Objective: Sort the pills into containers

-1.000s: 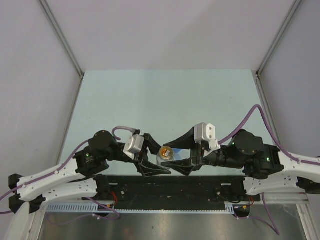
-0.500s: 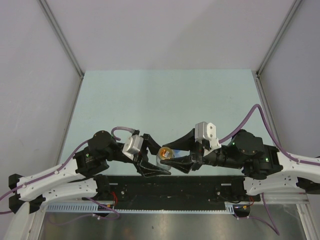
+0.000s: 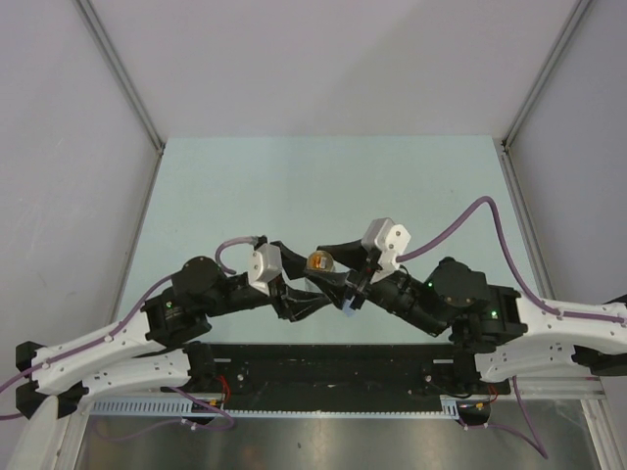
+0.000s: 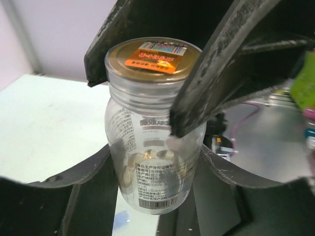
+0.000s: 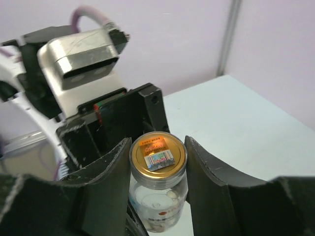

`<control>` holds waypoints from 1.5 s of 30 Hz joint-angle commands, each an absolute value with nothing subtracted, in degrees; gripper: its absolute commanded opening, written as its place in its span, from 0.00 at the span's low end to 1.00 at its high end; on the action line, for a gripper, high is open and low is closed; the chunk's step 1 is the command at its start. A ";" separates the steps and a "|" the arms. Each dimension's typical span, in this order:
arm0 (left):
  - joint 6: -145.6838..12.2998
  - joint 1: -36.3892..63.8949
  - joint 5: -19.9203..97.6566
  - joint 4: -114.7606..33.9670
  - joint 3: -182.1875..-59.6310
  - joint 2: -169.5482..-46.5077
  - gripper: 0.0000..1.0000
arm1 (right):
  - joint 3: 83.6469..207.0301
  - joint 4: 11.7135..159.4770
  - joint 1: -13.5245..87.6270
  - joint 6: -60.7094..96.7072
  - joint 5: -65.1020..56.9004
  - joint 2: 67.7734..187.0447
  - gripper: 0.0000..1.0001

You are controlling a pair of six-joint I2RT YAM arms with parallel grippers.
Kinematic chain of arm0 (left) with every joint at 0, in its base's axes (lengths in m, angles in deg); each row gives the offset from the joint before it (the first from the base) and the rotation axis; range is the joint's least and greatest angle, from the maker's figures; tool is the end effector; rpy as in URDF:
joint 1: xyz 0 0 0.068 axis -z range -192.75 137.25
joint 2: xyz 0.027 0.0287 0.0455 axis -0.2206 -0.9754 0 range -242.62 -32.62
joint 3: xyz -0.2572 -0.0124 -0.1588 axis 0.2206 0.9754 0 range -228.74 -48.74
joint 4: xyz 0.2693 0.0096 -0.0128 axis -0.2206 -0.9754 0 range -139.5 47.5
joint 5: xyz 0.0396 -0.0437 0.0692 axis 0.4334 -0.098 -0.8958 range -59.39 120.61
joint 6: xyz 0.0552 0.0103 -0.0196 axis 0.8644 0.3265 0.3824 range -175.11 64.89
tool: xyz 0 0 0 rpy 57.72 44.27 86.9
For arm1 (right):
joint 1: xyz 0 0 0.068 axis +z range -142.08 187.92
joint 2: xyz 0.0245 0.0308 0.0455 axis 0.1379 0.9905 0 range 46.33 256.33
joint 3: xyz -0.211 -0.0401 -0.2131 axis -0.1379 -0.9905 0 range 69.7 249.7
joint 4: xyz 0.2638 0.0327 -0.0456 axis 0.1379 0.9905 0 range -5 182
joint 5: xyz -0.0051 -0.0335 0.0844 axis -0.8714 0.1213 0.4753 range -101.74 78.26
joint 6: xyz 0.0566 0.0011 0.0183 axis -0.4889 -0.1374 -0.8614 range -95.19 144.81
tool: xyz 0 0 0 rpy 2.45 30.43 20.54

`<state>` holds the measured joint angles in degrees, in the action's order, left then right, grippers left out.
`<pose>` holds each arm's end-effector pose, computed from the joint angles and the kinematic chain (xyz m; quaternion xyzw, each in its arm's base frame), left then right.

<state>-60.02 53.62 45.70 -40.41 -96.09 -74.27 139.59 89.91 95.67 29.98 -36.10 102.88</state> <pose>0.0544 -0.1525 0.4101 0.4181 0.5097 -0.5054 0.5568 0.0260 0.2024 0.4929 -0.3528 0.5557 0.3849 0.6470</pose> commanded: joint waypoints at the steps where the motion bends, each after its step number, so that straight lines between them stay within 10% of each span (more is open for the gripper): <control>1: -55.29 53.35 27.39 -38.37 -98.40 -75.86 0.00 | 141.07 86.15 94.32 31.32 -53.73 107.32 0.00; 7: -53.62 53.35 22.96 -38.37 -99.28 -77.97 0.01 | 142.74 85.53 93.97 29.57 -58.59 110.22 0.00; 13: -54.58 53.35 24.63 -38.37 -98.40 -76.84 0.01 | 142.65 84.03 93.97 26.93 -48.31 106.72 0.69; 16: -54.76 53.26 25.86 -38.37 -97.43 -75.69 0.01 | 142.65 84.21 93.88 26.40 -45.67 104.87 0.80; 45: -57.31 53.26 33.42 -38.46 -94.18 -74.28 0.00 | 142.65 97.22 94.06 13.57 -47.33 105.83 0.81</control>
<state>-57.66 53.45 33.81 -40.15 -93.47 -73.42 140.71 97.19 93.77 17.33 -43.03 104.00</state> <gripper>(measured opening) 0.574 0.816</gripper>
